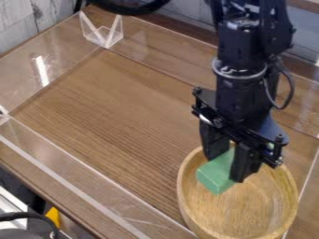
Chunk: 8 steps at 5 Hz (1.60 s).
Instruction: Put the green block in the brown bowl
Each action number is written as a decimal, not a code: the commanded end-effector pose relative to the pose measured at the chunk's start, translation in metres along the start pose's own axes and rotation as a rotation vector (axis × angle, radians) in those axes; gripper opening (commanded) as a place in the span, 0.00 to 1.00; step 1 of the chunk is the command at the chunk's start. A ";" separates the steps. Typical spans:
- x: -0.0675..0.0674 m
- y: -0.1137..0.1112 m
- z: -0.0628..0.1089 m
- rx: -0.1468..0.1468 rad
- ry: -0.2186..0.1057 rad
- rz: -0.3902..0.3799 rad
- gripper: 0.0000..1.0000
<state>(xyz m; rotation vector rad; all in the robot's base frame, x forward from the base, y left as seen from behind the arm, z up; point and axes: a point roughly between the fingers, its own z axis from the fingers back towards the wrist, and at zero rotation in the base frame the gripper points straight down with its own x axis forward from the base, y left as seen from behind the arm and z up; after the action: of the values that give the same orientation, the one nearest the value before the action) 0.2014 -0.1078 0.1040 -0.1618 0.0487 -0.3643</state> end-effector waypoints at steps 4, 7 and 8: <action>0.002 -0.001 -0.002 -0.029 -0.023 0.028 0.00; 0.000 0.000 -0.003 -0.053 -0.019 0.051 0.00; -0.001 0.000 -0.003 -0.059 -0.017 0.057 0.00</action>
<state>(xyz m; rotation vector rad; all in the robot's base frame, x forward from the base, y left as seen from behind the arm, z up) 0.1967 -0.1084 0.0951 -0.2143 0.0724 -0.3119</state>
